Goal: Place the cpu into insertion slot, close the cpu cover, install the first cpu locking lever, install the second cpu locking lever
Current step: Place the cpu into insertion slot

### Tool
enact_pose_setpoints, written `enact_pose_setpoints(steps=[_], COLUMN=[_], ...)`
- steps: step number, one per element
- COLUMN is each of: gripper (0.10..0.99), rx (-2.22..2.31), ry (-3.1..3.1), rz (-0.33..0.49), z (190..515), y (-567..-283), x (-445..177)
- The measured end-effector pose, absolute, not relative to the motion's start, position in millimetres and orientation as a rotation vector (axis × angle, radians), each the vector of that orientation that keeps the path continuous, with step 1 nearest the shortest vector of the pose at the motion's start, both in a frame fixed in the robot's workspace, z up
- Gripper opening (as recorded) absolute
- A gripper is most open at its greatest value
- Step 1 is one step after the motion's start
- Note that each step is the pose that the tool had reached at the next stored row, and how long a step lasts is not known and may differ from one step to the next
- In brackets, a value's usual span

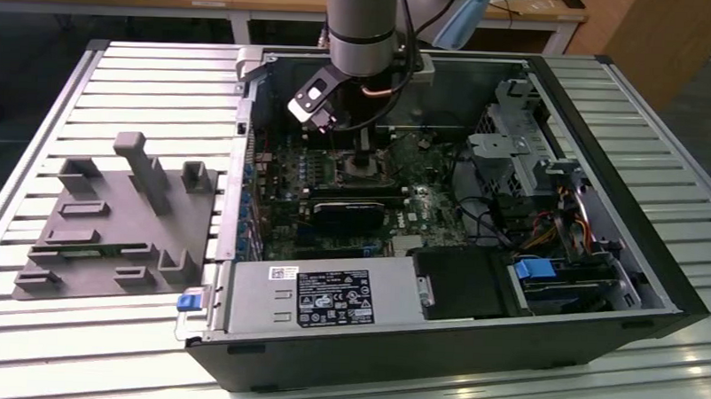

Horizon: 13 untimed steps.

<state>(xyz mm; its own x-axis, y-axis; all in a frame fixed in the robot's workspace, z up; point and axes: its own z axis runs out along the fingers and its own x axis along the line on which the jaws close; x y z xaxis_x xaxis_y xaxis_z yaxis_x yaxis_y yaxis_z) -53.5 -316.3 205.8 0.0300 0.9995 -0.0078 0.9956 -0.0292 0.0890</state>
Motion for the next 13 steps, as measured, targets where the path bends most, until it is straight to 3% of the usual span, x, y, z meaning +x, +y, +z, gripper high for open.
enact_pose_setpoints(steps=[13], gripper=[0.102], rx=[2.204], ry=[2.139], rz=[0.087], z=[236.5], y=[-316.2], x=[-53.5])
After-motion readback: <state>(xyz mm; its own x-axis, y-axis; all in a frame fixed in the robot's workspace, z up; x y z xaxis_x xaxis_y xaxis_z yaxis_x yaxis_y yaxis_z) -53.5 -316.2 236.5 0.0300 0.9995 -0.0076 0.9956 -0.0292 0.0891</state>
